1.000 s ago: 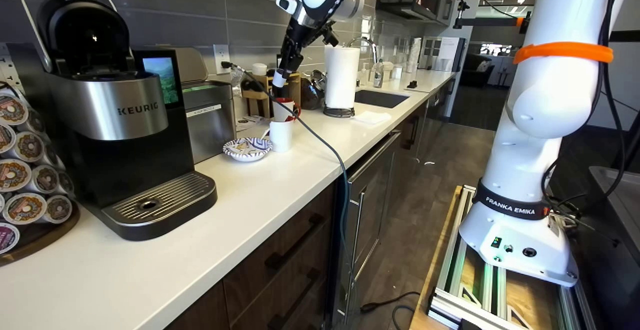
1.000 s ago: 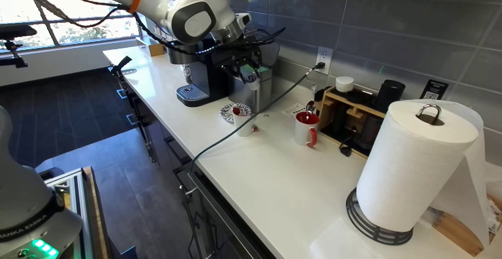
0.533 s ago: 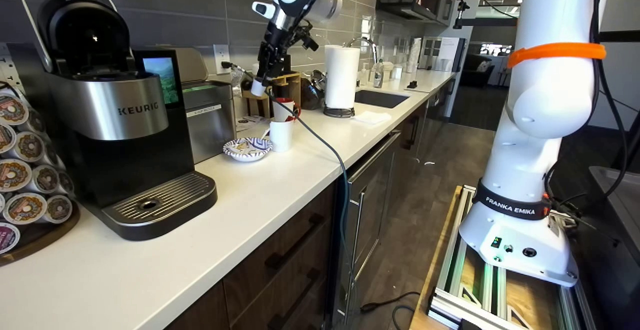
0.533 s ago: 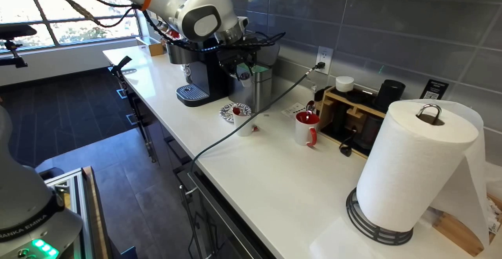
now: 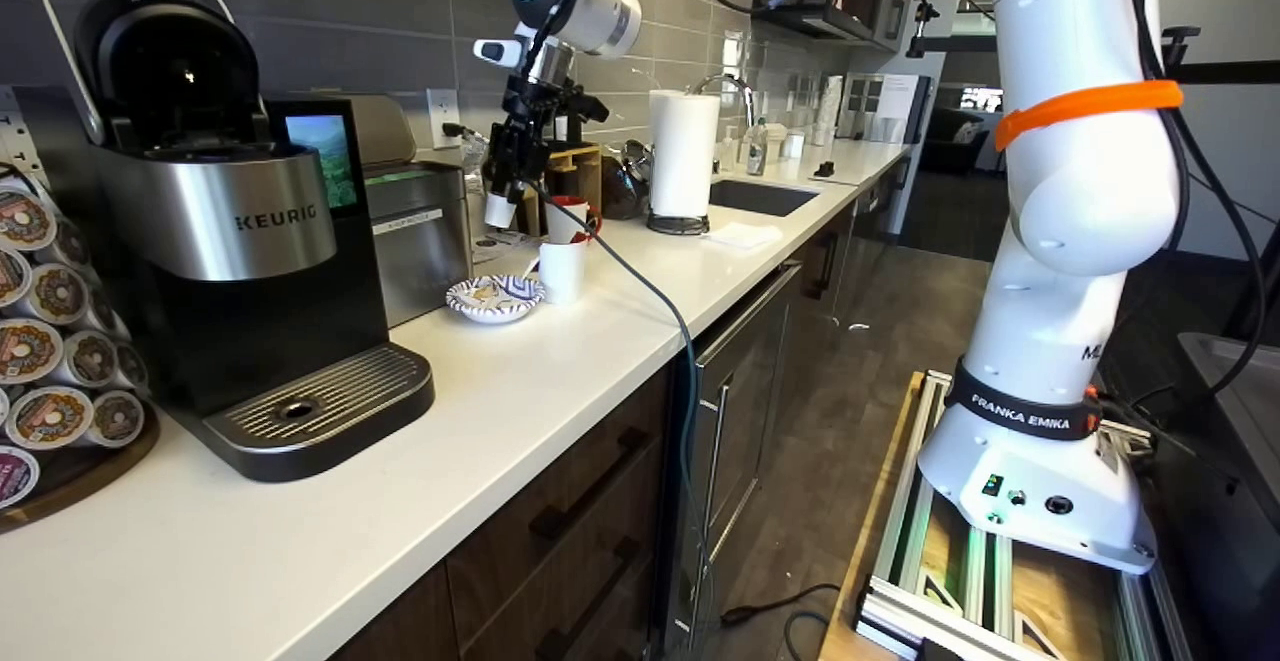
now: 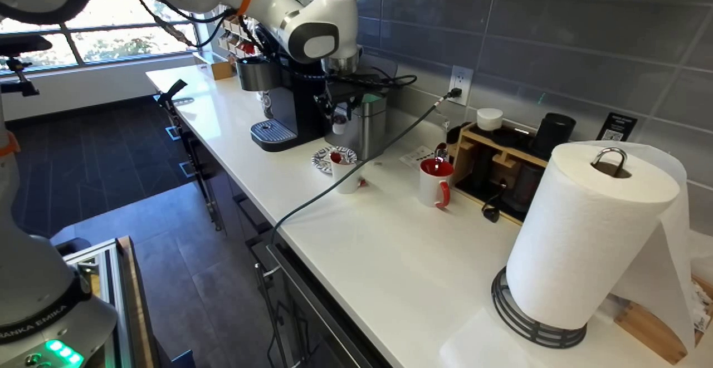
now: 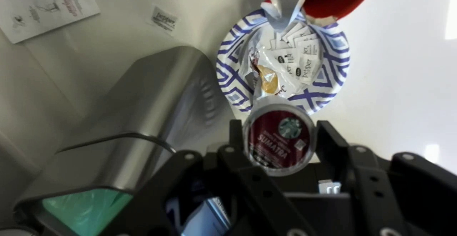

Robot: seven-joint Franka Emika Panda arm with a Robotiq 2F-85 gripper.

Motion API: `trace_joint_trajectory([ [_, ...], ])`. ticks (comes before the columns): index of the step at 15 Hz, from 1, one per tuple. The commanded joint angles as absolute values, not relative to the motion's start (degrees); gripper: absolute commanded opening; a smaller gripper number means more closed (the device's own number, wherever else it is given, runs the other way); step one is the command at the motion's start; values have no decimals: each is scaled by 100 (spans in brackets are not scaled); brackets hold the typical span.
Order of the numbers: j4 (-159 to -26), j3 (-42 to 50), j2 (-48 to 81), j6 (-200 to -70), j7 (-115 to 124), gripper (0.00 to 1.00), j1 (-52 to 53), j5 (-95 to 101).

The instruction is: Put the coffee pod in the black and white bowl on the left.

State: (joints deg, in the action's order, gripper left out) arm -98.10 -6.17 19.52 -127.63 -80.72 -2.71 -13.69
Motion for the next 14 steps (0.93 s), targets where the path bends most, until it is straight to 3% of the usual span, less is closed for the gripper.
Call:
trace_joint_trajectory([
  [1, -8944, -696, 2616, -11989, -8207, 28, -350, -1357],
  [7, -8337, -723, 3058, -11667, -7946, 28, -234, -1213],
  [8, -8563, -761, 2934, -11768, -8066, 53, -300, -1300],
  [10, -8474, -768, 2989, -11767, -8035, 53, -286, -1289],
  [11, -8482, -746, 2960, -11567, -7801, 28, -256, -1300],
  [14, -8572, -808, 2893, -10877, -7137, 28, -174, -1424],
])
